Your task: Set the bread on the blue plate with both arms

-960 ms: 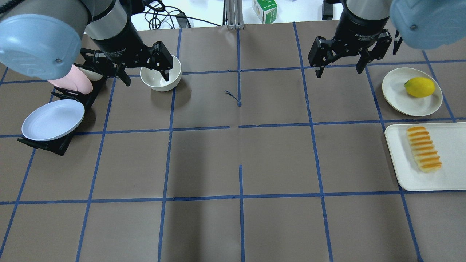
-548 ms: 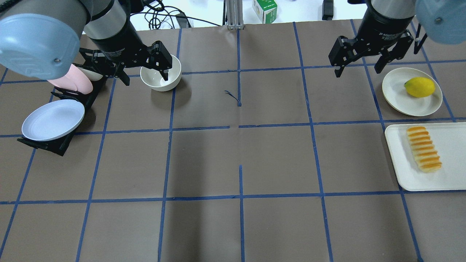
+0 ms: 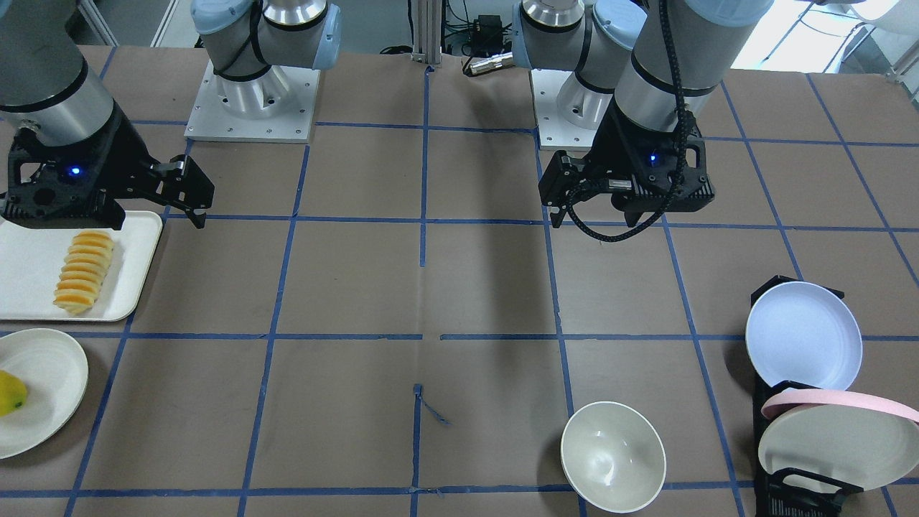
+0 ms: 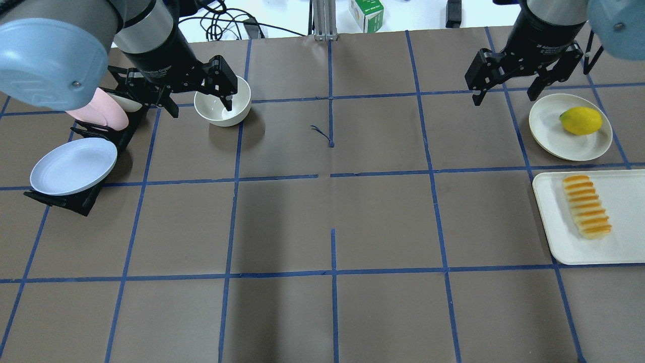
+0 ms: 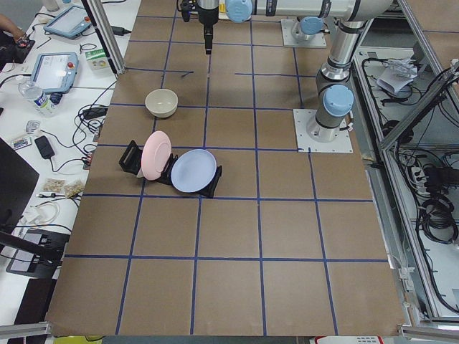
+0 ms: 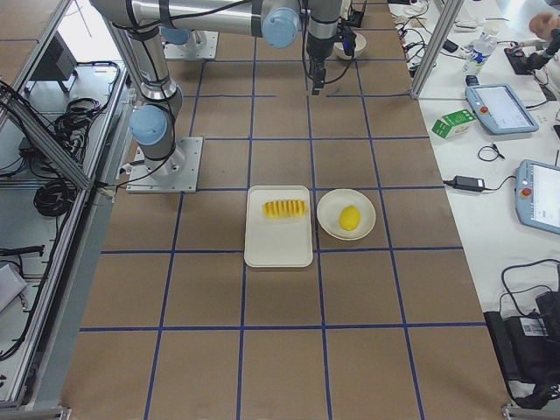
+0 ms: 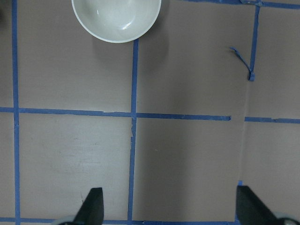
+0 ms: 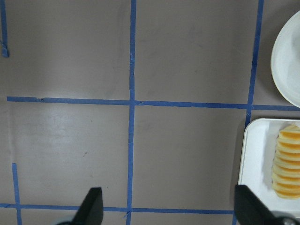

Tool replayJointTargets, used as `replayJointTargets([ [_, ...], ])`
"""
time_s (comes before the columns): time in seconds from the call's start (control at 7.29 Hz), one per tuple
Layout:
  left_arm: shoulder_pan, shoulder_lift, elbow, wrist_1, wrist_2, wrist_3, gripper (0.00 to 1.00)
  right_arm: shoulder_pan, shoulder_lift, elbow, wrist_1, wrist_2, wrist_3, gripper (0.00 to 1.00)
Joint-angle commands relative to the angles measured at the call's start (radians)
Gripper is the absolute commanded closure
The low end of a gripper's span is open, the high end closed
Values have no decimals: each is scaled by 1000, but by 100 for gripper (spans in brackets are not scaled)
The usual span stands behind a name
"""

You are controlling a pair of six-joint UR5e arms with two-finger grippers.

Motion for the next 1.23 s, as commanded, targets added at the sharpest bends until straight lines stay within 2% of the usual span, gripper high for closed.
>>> replayJointTargets([
  [0.0,0,11,2,0,42,0,0,-9,0,0,-2,-3,-2,0],
  [1.1,-7,29,-17,-6,39,-2,0,-61,2,2,0,-6,-97,0],
])
